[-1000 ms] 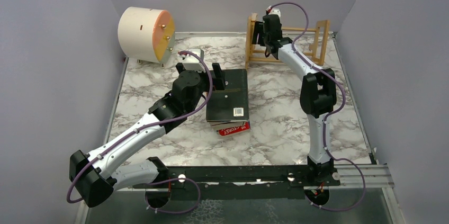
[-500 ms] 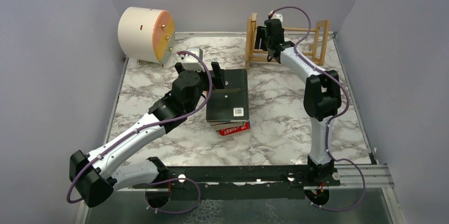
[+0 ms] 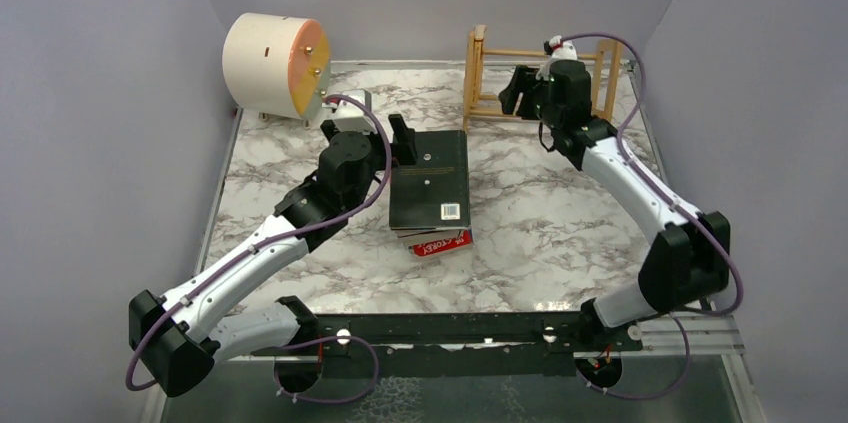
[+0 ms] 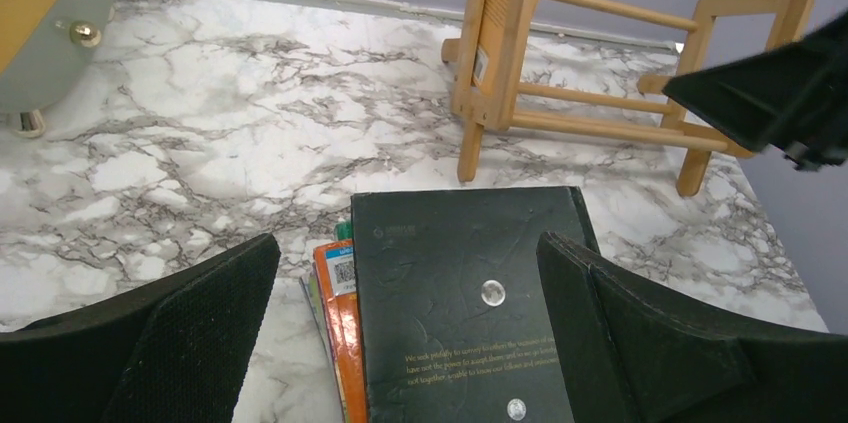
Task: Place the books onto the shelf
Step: Pick up the book from the center of the board.
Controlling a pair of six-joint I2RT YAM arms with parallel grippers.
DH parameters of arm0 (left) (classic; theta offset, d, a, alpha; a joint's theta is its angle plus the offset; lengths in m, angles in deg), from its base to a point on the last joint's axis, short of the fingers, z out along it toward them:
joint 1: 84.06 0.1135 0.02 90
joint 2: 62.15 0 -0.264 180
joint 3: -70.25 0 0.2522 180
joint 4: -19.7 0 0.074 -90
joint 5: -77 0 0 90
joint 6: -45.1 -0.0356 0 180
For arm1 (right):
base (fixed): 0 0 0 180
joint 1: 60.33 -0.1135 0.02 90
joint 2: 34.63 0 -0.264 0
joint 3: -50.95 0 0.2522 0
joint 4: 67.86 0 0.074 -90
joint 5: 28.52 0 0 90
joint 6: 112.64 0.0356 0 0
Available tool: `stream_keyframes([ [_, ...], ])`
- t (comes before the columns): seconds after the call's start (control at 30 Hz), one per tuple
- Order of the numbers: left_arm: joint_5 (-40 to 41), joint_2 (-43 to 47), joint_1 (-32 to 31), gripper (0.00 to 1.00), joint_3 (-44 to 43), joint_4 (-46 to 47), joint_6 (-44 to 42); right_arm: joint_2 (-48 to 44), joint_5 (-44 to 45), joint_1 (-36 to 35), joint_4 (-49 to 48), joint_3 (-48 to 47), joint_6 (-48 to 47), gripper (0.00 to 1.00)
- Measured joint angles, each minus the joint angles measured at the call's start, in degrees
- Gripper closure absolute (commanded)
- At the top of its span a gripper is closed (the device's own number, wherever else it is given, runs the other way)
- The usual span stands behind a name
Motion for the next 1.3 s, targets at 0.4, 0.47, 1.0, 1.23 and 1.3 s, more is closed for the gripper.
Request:
stream_keyframes([
  [0.4, -7.9, -0.9, 0.8, 0.01, 1.4, -3.1, 5.3, -22.4, -19.7, -1.1, -1.7, 19.6, 5.9, 0.39],
  [0.47, -9.0, -1.4, 0.8, 0.01, 2.7, -3.1, 6.1, -24.6, -21.1, -2.4, -1.7, 21.1, 6.8, 0.39],
  [1.0, -12.4, -3.2, 0.8, 0.01, 3.7, -4.2, 8.7, -27.7, -26.1, -5.5, -2.1, 25.8, 10.6, 0.39],
  [1.23, -13.9, -4.0, 0.9, 0.01, 3.7, -3.4, 9.2, -28.0, -26.3, -5.5, -2.1, 25.8, 11.1, 0.39],
  [1.3, -14.3, -4.1, 1.0, 0.01, 3.8, -3.3, 9.4, -28.0, -26.6, -5.5, -2.1, 25.9, 11.1, 0.39],
])
